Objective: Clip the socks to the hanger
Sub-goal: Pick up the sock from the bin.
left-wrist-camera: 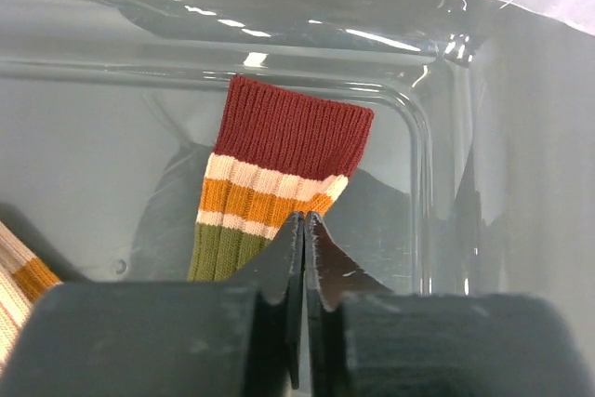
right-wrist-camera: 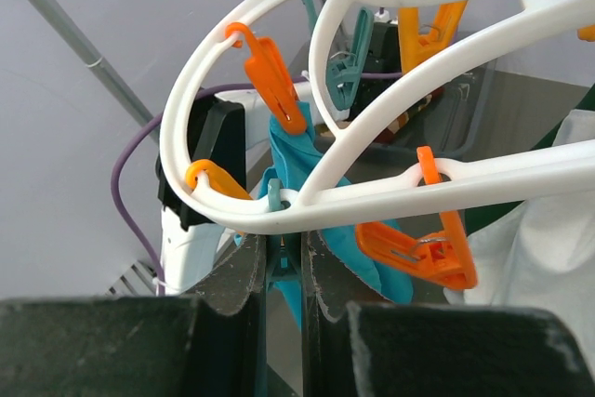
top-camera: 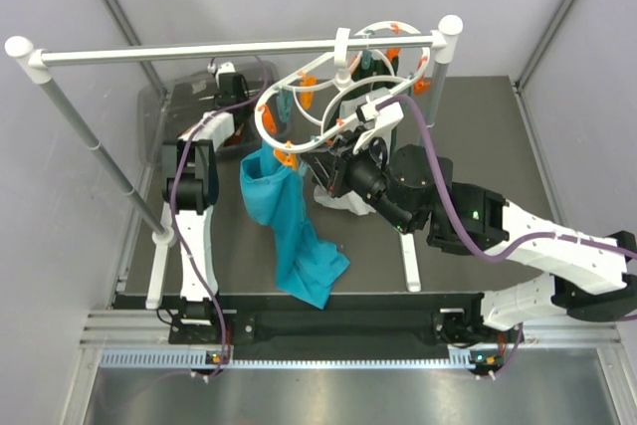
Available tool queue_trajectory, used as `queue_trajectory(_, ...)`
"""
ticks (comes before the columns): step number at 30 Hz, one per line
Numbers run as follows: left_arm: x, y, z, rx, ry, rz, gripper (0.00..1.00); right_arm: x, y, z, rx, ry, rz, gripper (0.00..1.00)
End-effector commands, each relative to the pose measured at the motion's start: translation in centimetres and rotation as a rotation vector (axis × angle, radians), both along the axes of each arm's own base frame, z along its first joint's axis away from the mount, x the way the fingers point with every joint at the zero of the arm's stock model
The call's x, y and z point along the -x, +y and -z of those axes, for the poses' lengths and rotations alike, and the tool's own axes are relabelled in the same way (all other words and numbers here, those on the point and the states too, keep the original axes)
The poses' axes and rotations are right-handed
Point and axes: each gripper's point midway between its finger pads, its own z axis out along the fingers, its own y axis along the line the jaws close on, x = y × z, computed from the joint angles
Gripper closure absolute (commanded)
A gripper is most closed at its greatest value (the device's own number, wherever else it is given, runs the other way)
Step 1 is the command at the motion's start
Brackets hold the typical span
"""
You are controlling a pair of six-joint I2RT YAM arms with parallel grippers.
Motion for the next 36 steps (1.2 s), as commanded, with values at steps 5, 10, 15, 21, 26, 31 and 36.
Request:
queue_trajectory(5, -0.6, 0.3, -2.1, -0.015, -0.032, 0.000, 0.97, -0.4, -0.2, 0.1, 0.009, 0.008, 0.003, 1.00)
queue_trajectory(10, -0.4, 0.1, -1.0, 0.001, -0.010, 0.000, 0.51, -0.4, -0.3, 0.0, 0.007, 0.010, 0.001, 1.00)
queue_trajectory(15, -0.2, 0.8, 1.6, -0.006, 0.041, -0.035, 0.46, -0.4, -0.4, 0.1, 0.010, 0.011, 0.004, 1.00)
queue_trajectory(21, -0.2, 1.8, 2.7, 0.045, 0.096, -0.065, 0.48, -0.3, -0.4, 0.2, 0.009, 0.012, 0.003, 1.00)
queue_trajectory(26, -0.1, 2.6, 4.3, 0.155, 0.164, -0.078, 0.67, -0.5, -0.2, 0.3, 0.012, 0.013, 0.004, 1.00)
queue_trajectory(31, 0.2, 2.8, 4.3, 0.146, 0.177, -0.080, 0.86, -0.4, -0.2, 0.2, 0.006, 0.014, 0.000, 1.00)
queue_trajectory(36, 0.8, 3.1, 1.1, 0.141, 0.141, -0.098, 1.00, -0.5, -0.2, 0.3, 0.008, 0.015, 0.003, 1.00)
